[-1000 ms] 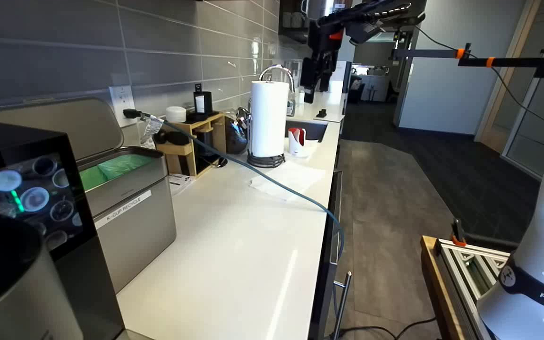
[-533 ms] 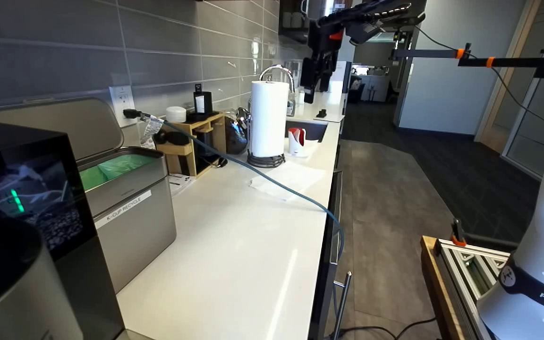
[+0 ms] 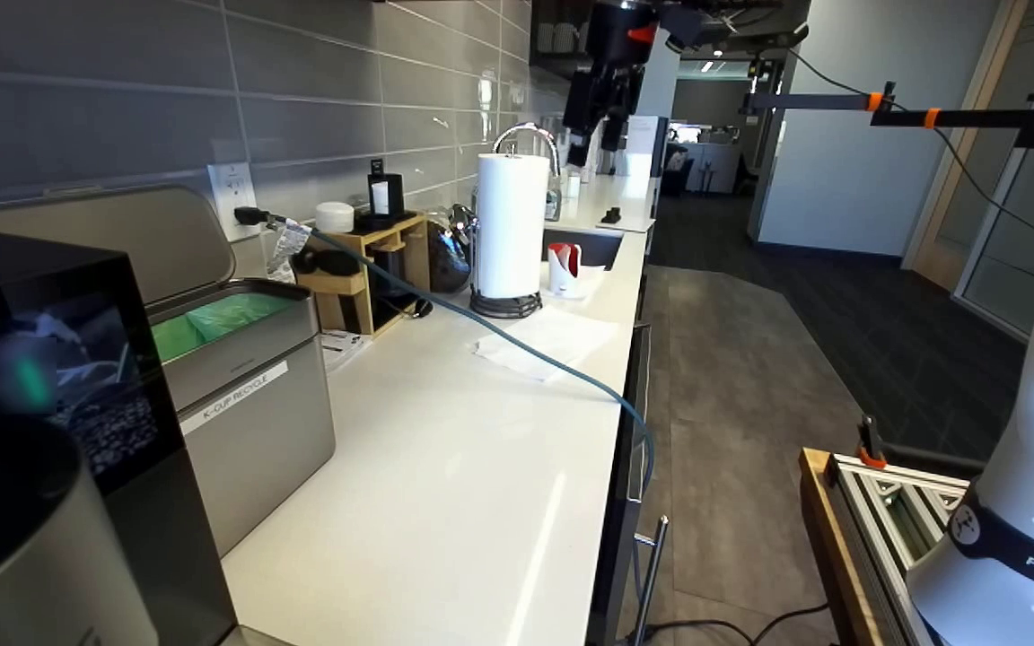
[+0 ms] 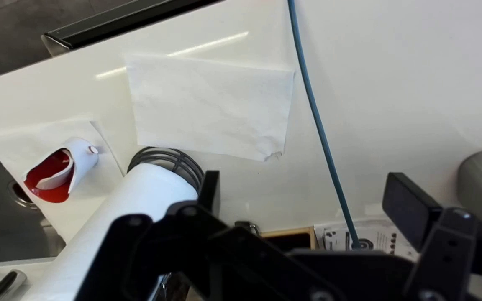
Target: Pick up the cup and put it on the counter
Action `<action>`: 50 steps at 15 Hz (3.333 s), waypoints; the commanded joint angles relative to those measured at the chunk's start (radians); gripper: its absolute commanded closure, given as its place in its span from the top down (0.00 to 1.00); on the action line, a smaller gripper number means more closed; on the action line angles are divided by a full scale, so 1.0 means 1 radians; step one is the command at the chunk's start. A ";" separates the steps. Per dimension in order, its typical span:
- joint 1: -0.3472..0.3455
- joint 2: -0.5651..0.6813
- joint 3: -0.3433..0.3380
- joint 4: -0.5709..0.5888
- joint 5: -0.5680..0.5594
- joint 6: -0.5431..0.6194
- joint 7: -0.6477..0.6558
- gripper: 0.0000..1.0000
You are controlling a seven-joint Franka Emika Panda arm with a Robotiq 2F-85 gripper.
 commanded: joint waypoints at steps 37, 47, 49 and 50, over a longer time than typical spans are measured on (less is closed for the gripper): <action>0.290 0.076 -0.071 0.655 0.455 0.166 -0.422 1.00; 0.303 0.315 -0.001 0.986 0.571 0.211 -0.600 1.00; 0.321 0.367 -0.013 1.054 0.609 0.203 -0.631 1.00; 0.289 0.405 0.018 1.101 0.618 0.183 -0.632 1.00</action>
